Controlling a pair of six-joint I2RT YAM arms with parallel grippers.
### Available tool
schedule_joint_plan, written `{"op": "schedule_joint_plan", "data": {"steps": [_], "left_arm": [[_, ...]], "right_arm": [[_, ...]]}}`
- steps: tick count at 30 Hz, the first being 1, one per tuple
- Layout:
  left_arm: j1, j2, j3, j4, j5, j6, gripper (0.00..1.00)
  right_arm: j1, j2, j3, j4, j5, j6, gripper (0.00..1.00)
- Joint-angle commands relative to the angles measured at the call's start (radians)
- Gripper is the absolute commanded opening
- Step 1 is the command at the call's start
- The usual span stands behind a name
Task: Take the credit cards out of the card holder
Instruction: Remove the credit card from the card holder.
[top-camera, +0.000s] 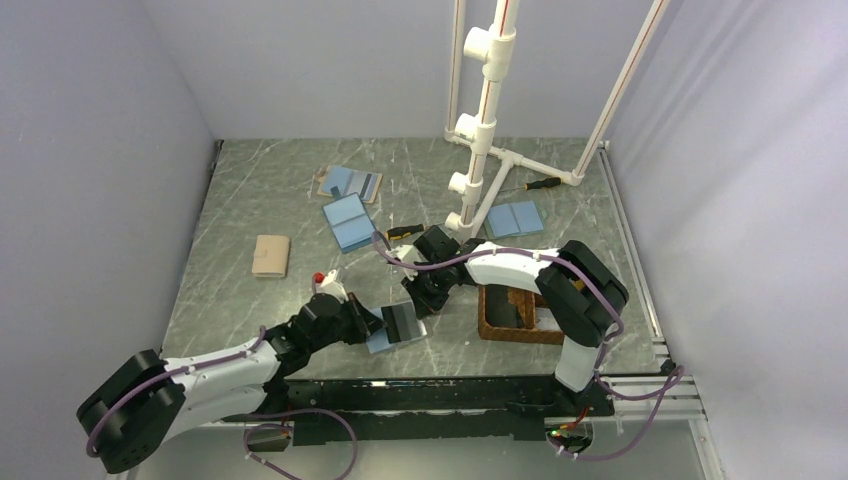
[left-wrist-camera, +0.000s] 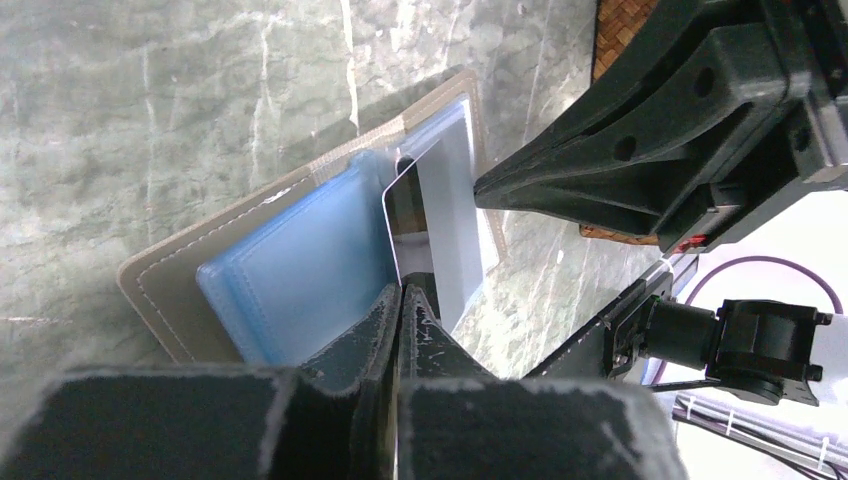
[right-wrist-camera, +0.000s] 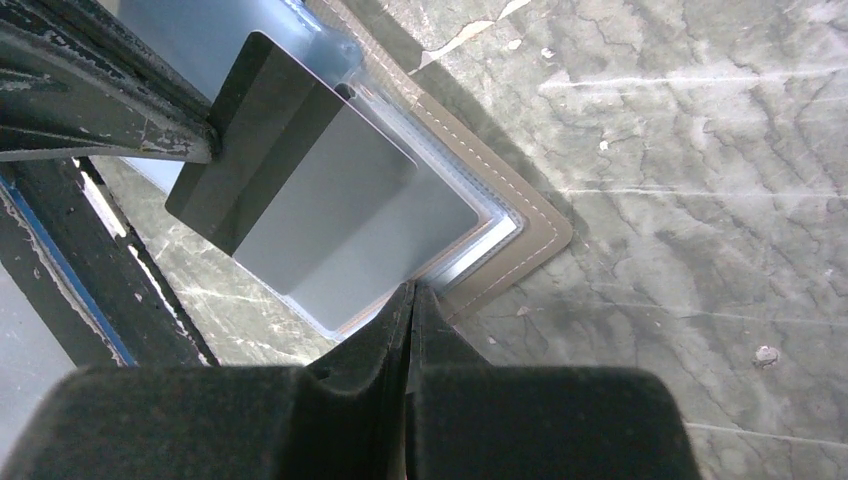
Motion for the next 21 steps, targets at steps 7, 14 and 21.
{"op": "schedule_joint_plan", "data": {"steps": [7, 14, 21], "left_arm": [[0.017, 0.053, -0.022, 0.089, 0.007, -0.044, 0.17], [0.023, 0.115, -0.059, 0.205, 0.003, -0.104, 0.34], [0.022, 0.164, -0.066, 0.241, -0.007, -0.153, 0.36]], "right_arm": [[0.005, 0.024, 0.021, 0.001, 0.008, -0.011, 0.0], [0.005, 0.032, 0.026, -0.006, 0.005, -0.013, 0.0], [0.005, 0.032, 0.026, -0.007, -0.001, -0.014, 0.0]]}}
